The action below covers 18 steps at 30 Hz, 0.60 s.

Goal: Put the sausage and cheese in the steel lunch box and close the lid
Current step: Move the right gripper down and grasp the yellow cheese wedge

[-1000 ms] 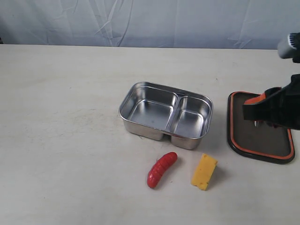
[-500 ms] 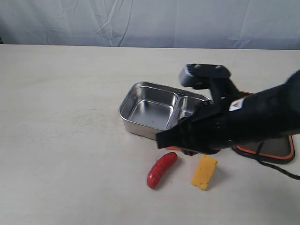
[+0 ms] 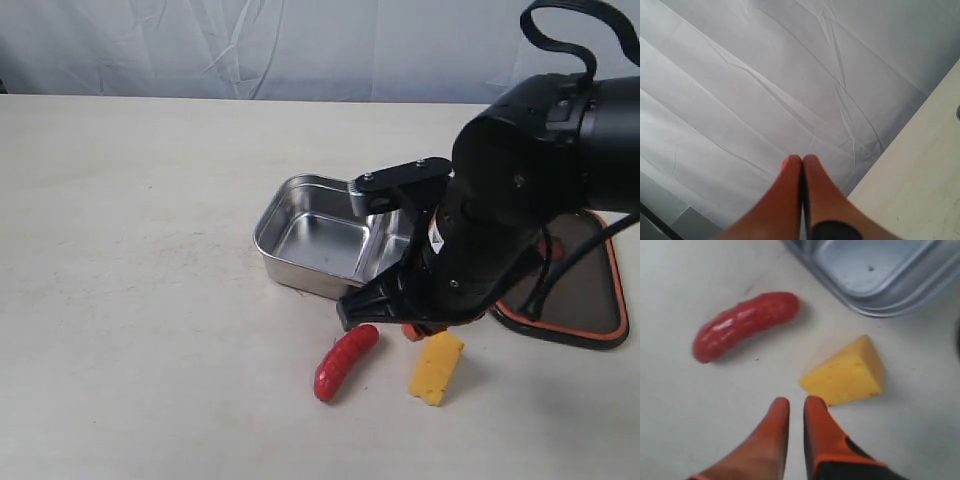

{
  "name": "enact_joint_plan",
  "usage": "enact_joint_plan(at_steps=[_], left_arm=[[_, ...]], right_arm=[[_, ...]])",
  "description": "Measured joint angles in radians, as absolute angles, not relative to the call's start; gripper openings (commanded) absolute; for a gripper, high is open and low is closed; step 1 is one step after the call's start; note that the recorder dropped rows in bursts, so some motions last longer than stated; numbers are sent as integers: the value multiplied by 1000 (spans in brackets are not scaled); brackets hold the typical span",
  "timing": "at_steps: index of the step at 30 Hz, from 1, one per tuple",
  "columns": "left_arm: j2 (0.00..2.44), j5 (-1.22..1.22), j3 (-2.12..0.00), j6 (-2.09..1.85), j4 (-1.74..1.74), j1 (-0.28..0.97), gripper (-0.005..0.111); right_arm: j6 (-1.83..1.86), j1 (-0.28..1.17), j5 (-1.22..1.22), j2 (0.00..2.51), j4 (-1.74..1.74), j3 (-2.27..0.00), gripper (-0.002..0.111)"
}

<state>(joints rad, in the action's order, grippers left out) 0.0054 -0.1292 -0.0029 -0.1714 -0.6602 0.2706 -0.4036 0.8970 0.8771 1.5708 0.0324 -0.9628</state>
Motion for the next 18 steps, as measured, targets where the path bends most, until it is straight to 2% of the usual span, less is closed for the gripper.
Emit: enact_joint_plan(at_steps=[9,18], left_arm=[[5,-129,-3,-171,-660,271,0],[5,-129,-3,-171,-660,271,0]], right_arm=[[-573,899,719,1565,-6,-799,13],[-625,899,685,1528,-14,-790,13]])
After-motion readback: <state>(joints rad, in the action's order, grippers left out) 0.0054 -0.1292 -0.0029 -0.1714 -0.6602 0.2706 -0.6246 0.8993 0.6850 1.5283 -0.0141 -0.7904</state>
